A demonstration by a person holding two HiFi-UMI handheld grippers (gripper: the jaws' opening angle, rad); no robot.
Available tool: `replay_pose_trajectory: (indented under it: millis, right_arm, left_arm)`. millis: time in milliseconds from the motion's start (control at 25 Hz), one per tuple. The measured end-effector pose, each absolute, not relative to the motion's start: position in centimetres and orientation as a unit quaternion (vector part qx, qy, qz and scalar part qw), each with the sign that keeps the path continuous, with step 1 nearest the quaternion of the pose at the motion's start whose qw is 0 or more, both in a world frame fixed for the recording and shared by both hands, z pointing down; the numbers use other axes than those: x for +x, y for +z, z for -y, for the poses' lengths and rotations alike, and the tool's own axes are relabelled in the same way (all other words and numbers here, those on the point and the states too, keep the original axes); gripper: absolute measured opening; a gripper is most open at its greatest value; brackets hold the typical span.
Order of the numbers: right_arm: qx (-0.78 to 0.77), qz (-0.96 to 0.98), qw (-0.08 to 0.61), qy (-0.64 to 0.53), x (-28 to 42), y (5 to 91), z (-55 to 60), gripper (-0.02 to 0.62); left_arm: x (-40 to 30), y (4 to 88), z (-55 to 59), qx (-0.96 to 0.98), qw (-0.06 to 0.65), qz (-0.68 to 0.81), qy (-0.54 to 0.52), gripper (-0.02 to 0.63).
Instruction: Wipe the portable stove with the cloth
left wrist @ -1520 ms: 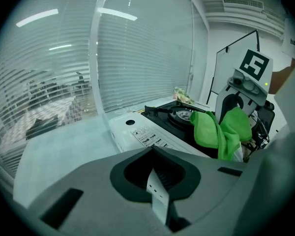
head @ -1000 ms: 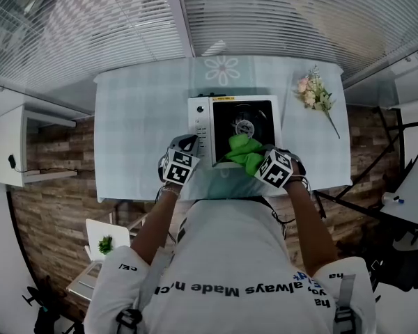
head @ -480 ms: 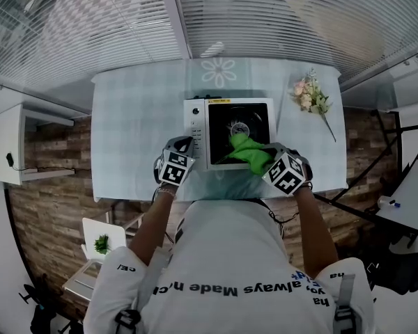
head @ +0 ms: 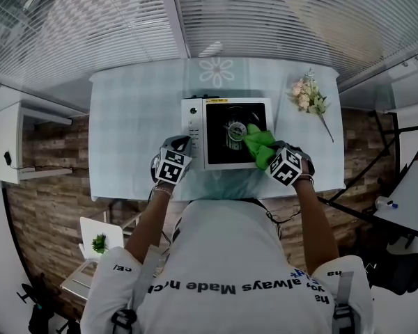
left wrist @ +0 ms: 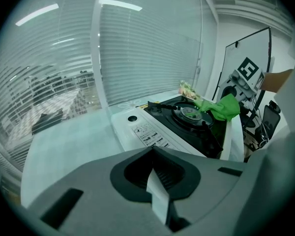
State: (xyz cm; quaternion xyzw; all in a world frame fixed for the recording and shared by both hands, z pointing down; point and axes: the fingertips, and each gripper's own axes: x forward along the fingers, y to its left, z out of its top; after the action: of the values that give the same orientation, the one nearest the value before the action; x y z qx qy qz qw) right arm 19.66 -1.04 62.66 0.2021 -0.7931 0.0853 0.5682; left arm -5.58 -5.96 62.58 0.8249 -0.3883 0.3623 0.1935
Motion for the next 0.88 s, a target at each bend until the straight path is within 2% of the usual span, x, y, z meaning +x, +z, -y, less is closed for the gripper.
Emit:
replay_pose_trajectory:
  millis: [880]
  right_arm:
    - [0.277, 0.790, 0.542, 0.076, 19.3, 62.8, 8.5, 0.026]
  left_arm:
    - [-5.5, 62.9, 5.7, 0.825, 0.193, 0.378, 0.372, 0.011]
